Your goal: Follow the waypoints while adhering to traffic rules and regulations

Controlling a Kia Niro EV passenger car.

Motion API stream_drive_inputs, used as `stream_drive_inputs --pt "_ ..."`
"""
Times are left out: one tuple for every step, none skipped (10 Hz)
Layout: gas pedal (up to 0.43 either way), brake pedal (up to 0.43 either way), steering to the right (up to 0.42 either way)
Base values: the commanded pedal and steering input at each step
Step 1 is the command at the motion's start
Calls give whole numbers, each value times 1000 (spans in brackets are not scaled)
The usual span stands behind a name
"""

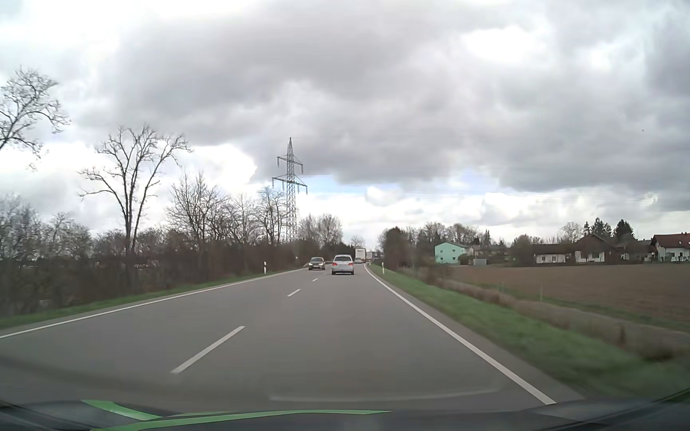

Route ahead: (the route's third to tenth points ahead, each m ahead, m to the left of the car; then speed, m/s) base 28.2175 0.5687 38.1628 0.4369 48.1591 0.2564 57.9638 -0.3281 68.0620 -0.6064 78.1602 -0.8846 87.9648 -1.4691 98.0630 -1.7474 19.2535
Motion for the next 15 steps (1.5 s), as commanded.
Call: stream_drive_inputs --pt "260 0 3" --pt "260 0 3" --pt "260 0 3" --pt "260 0 4" --pt "260 0 4" --pt "260 0 4" --pt "260 0 4" --pt "260 0 4" --pt "260 0 4" --pt "260 0 4" --pt "260 0 4" --pt "248 0 4" --pt "248 0 4" --pt "248 0 4" --pt "248 0 3"
